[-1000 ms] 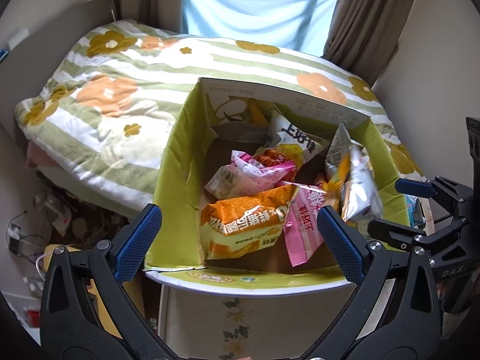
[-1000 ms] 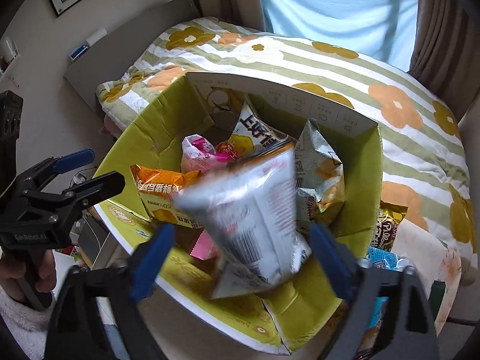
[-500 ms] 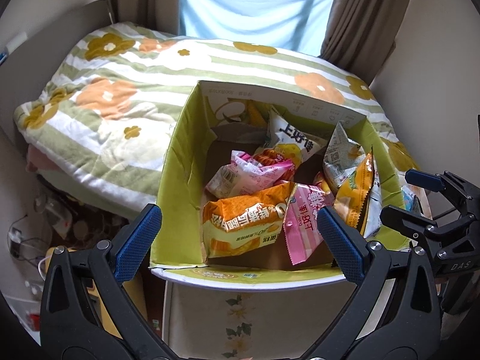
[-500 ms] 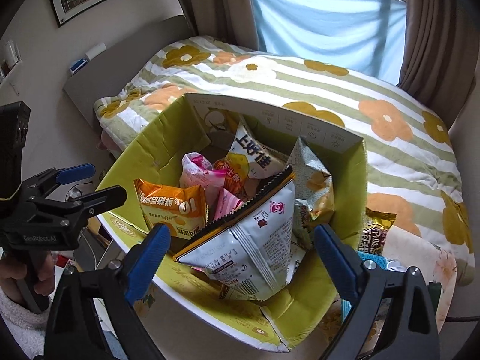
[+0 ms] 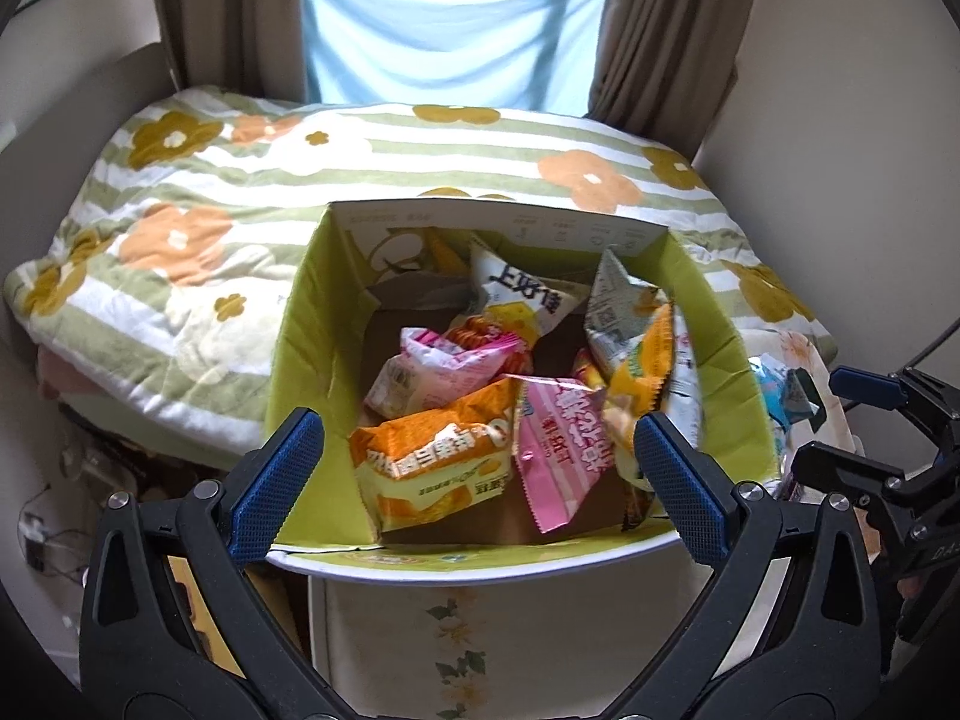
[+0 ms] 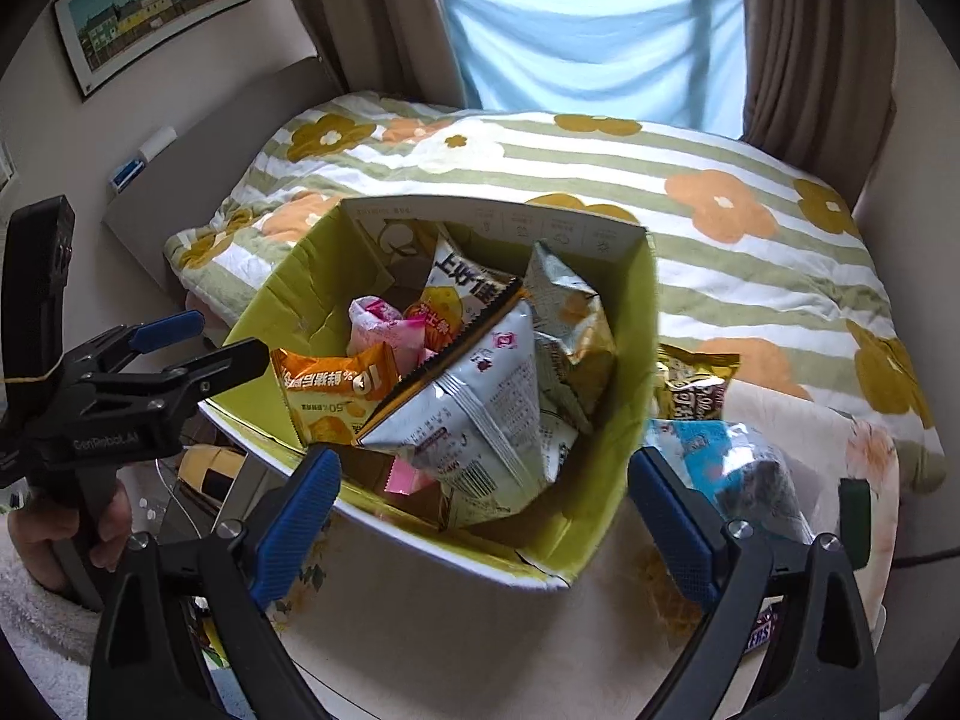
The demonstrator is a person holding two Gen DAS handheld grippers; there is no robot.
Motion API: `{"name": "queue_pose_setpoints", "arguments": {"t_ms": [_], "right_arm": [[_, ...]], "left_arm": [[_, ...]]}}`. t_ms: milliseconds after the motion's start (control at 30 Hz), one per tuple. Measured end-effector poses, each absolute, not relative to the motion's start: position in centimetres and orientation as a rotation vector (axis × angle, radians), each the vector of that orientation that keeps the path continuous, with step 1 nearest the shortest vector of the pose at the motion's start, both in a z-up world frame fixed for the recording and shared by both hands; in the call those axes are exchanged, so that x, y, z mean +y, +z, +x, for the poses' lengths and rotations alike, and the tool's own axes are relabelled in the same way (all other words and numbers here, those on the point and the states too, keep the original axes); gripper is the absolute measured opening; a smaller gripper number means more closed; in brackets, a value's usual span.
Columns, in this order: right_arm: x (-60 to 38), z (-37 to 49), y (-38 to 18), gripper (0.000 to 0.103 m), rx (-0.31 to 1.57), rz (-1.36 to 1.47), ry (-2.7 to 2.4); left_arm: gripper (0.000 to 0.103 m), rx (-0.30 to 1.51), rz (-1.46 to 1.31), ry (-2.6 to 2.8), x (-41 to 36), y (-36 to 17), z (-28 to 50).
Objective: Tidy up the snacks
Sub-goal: 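Move both tools back over the remaining snacks on the table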
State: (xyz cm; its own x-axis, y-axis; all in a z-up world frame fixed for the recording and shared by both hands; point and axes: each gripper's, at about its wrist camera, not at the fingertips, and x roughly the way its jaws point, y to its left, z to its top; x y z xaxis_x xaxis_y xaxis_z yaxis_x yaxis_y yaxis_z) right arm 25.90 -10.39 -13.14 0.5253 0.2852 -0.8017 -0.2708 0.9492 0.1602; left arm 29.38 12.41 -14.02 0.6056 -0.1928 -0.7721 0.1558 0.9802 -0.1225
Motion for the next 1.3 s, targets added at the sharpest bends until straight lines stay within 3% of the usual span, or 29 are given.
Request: {"name": "queue_pose_setpoints", "arguments": {"t_ms": [667, 1033, 1300], "right_arm": [[-32.8, 19.9, -10.4, 0.096, 0.847, 0.02, 0.084], [-39.6, 21.4, -15.4, 0.095, 0.91, 0.011, 0.093], [-41.1, 22.7, -20.9, 0.094, 0.964, -0.011, 0.05]], "left_arm": [[0.103, 0.792, 0.024, -0.297, -8.6, -11.4, 22.3], [0.103, 0.838, 0.131, -0.416, -19.7, -16.6, 19.8], [0.102, 0.924, 0.286, -0.57, -24.4, -23.4, 20.1]]}}
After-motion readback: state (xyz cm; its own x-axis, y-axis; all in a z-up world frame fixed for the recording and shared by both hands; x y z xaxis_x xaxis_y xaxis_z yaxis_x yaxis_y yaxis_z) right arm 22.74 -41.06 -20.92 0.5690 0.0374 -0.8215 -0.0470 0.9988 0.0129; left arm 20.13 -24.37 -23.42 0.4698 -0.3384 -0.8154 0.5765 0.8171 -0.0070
